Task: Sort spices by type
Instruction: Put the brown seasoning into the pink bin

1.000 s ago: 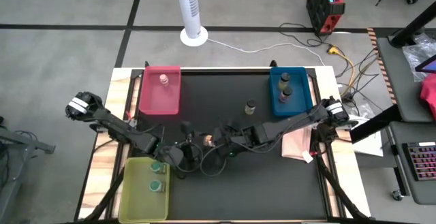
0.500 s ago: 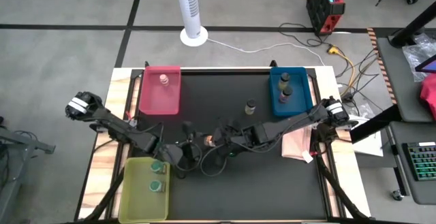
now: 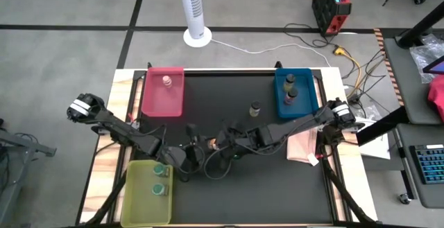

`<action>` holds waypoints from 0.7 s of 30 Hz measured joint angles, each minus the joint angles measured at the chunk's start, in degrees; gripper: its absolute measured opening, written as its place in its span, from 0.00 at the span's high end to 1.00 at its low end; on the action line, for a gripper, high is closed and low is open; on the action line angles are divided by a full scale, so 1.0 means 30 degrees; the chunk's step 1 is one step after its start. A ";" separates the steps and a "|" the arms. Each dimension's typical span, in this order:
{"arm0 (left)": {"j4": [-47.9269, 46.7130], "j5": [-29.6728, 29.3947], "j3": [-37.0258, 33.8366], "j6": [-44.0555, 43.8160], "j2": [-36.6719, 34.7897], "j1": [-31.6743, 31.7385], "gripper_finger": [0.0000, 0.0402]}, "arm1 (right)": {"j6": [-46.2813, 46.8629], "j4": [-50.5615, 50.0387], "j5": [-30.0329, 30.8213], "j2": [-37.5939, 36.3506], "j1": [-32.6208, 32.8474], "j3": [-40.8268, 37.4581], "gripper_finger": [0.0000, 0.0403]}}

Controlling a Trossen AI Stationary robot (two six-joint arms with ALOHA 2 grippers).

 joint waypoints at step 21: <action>1.5299 0.7358 -0.4913 0.2076 -0.0524 -0.0637 0.56 | -0.6157 0.7157 0.6034 -0.4874 0.4808 -0.5209 0.24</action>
